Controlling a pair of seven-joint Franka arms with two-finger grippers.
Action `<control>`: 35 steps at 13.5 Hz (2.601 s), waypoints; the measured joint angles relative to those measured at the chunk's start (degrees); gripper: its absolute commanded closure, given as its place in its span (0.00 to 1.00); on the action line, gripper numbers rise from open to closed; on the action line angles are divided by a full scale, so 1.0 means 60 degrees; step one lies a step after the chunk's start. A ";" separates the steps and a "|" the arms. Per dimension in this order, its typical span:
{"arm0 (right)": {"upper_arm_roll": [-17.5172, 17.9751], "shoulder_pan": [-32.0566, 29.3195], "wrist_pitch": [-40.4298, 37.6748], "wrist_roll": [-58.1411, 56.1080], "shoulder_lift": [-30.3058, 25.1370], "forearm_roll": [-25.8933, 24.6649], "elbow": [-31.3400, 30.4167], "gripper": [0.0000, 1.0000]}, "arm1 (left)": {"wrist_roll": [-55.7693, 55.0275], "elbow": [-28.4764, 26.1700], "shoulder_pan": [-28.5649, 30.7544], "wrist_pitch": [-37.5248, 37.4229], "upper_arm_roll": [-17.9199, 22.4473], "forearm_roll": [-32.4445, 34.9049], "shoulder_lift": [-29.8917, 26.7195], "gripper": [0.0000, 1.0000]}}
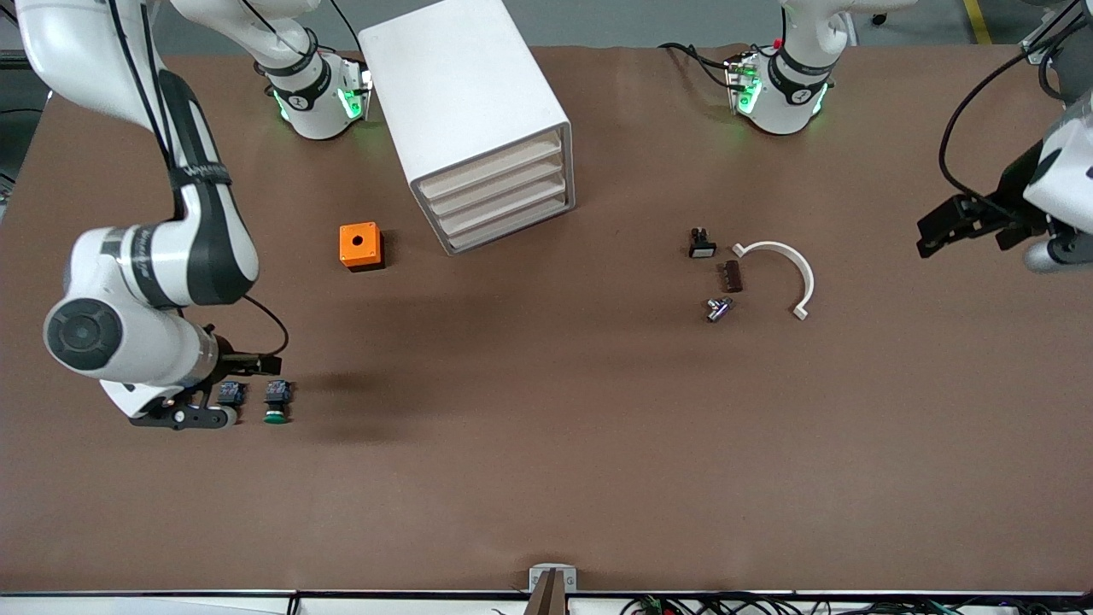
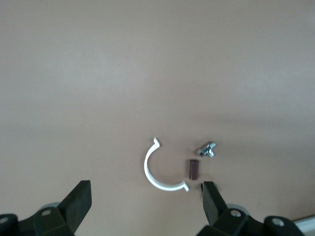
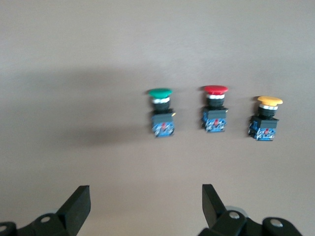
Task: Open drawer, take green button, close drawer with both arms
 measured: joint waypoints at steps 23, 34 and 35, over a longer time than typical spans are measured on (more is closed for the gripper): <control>-0.0095 -0.1202 -0.4101 -0.1526 -0.2070 0.0791 0.2099 0.00 | 0.0498 -0.1476 0.0115 -0.0580 -0.0333 -0.0099 -0.1774 0.00; -0.0070 -0.1245 -0.4322 -0.1486 -0.2075 0.0599 0.2186 0.00 | 0.0499 -0.1563 0.0114 -0.0526 -0.0345 -0.0099 -0.1785 0.00; -0.0069 -0.1245 -0.4322 -0.1486 -0.2075 0.0596 0.2186 0.00 | 0.0499 -0.1602 0.0114 -0.0502 -0.0345 -0.0099 -0.1784 0.00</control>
